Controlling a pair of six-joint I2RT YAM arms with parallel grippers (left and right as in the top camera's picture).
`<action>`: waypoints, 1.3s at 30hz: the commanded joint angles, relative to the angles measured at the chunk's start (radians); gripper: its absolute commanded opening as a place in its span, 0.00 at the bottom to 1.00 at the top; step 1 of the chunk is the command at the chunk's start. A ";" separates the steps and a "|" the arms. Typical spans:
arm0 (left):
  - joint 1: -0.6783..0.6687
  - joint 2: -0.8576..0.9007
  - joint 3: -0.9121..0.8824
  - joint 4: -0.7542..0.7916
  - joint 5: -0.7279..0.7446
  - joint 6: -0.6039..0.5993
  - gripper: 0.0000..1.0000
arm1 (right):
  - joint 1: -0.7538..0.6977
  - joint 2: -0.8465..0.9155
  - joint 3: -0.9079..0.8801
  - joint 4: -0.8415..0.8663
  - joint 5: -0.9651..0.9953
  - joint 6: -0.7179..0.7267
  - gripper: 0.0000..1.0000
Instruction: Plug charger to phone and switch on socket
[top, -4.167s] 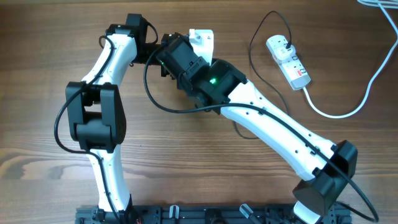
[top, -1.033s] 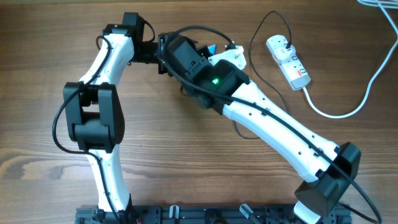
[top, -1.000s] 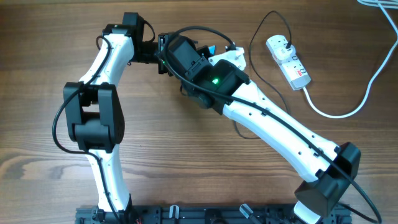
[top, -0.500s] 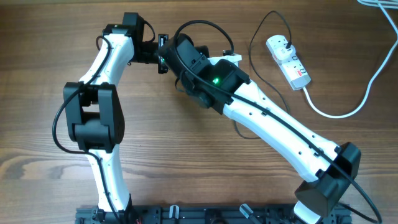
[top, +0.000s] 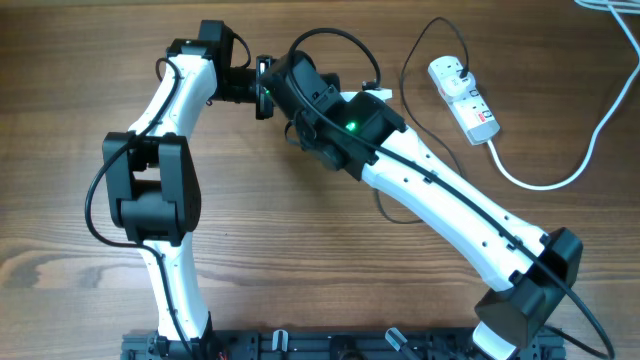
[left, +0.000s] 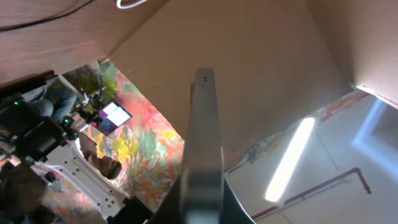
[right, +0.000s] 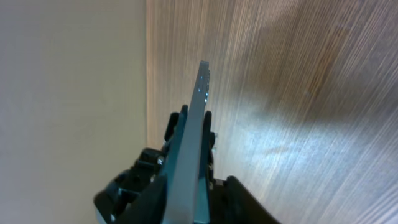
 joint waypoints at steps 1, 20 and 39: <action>0.001 -0.037 0.002 0.028 0.038 -0.041 0.04 | 0.014 -0.031 0.009 0.002 0.016 -0.208 0.49; 0.048 -0.051 0.002 0.123 -0.378 0.369 0.04 | -0.424 -0.325 -0.009 -0.270 -0.239 -1.344 1.00; 0.095 -0.090 0.002 0.144 -0.782 0.397 0.04 | -0.484 0.034 -0.398 -0.118 -0.536 -1.635 0.67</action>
